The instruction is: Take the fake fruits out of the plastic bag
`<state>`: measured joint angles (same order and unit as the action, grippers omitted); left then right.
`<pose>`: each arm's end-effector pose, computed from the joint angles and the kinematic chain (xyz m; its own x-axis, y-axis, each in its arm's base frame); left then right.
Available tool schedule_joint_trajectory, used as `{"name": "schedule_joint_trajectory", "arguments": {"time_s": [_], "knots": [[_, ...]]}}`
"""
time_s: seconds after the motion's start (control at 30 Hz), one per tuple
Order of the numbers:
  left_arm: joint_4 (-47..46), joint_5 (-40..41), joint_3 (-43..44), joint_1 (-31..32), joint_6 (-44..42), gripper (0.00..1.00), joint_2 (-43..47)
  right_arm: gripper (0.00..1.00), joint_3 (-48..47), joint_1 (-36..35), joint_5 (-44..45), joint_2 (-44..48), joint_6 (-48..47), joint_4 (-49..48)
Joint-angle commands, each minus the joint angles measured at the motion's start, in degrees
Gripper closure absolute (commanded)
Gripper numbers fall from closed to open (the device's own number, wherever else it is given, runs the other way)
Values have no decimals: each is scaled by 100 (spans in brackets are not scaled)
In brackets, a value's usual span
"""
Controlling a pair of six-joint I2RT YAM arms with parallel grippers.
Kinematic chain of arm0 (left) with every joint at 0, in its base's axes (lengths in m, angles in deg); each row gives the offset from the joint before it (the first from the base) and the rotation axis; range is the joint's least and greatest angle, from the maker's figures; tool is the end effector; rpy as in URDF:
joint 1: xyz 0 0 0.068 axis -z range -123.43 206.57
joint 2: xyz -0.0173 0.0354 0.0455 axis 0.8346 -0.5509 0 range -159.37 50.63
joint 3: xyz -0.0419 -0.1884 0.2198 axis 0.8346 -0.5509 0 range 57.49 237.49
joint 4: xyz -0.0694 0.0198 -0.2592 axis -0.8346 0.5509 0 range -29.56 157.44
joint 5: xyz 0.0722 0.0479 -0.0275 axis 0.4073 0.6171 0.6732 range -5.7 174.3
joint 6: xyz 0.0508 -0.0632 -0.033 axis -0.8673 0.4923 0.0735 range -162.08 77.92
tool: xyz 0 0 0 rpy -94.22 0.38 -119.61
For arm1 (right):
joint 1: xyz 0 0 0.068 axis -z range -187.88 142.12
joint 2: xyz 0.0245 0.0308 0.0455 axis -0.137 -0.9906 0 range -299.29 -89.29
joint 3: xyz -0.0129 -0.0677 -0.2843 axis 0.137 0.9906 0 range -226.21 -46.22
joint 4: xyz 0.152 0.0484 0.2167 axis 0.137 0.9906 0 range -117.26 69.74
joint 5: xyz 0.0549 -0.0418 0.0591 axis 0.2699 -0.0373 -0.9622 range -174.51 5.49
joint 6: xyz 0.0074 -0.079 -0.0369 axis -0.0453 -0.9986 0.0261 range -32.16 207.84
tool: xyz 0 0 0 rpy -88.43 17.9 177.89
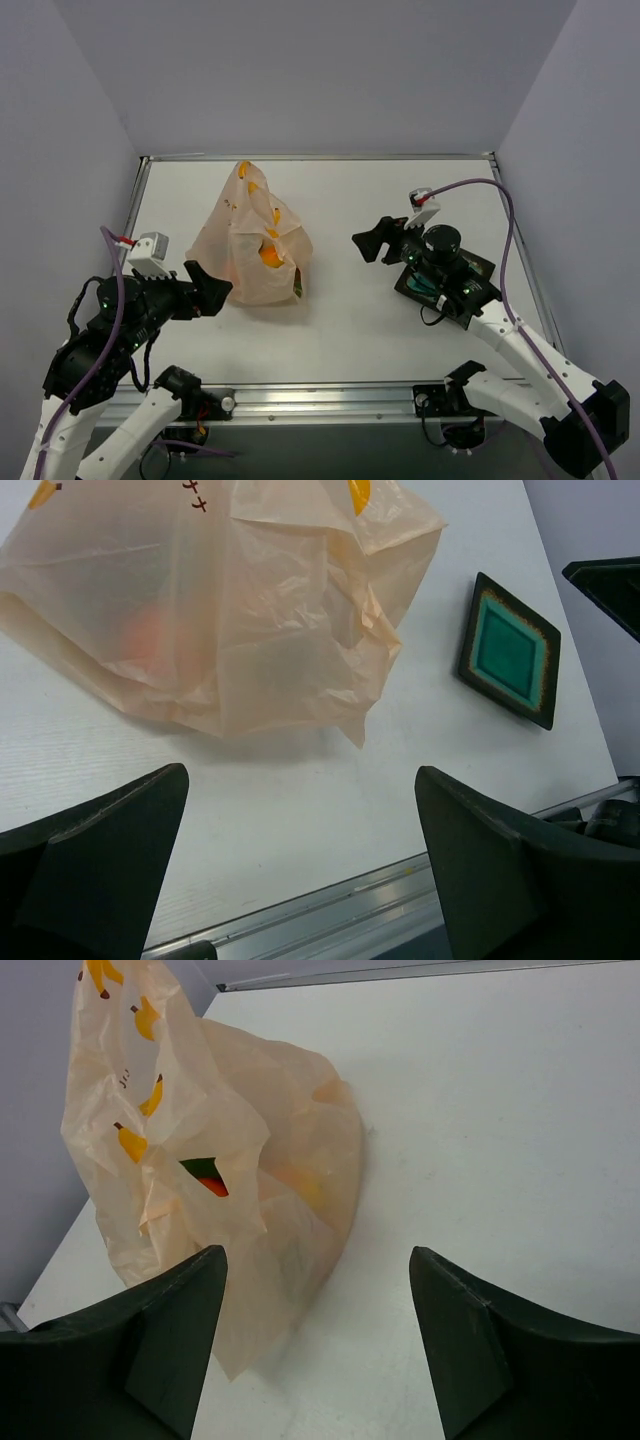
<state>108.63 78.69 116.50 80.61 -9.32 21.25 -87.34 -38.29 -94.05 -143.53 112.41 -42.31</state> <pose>0.0938 -0.0500 0.3821 -0.5097 -0.3623 -0.7804 0.2546 0.8028 -0.5391 0.2215 0.1449 0.3503 -0.2405 0.3345 -0.9112 -0.5960 0.6900 0.4106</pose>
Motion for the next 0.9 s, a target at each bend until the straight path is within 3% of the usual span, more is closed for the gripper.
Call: {"name": "schedule_joint_trajectory", "arguments": {"time_s": [0.0,0.13,0.17,0.2,0.3,0.4,0.43,0.47,0.6,0.77,0.87], "knots": [[-54,-273,41,-4,161,5,-76,32,-168,-149,-144,45,-120,28],[-641,-650,-152,-4,170,9,-137,47,-308,-272,-250,-253,-155,28],[-783,-739,-213,-4,179,11,-164,64,-422,-316,-259,-332,-164,28],[-915,-827,-353,-4,205,14,-181,72,-492,-342,-268,-429,-181,28],[-1530,-1117,-643,-4,363,23,-217,76,-782,-509,-154,-789,-252,-7],[-1979,-1267,-811,5,513,27,-304,69,-1107,-579,-188,-1141,-208,-121],[-2066,-1276,-898,5,522,27,-331,63,-1178,-597,-223,-1324,-208,-165],[-2163,-1259,-934,5,530,27,-400,49,-1231,-658,-224,-1422,-217,-296],[-2331,-1390,-1075,23,583,28,-594,27,-1529,-782,22,-2150,-155,-464],[-2489,-1443,-1189,102,566,28,-884,25,-2117,-869,-521,-2995,-146,-736],[-2393,-1040,-1111,356,408,28,-1086,31,-2495,-993,-1075,-3461,-243,-754]]}}
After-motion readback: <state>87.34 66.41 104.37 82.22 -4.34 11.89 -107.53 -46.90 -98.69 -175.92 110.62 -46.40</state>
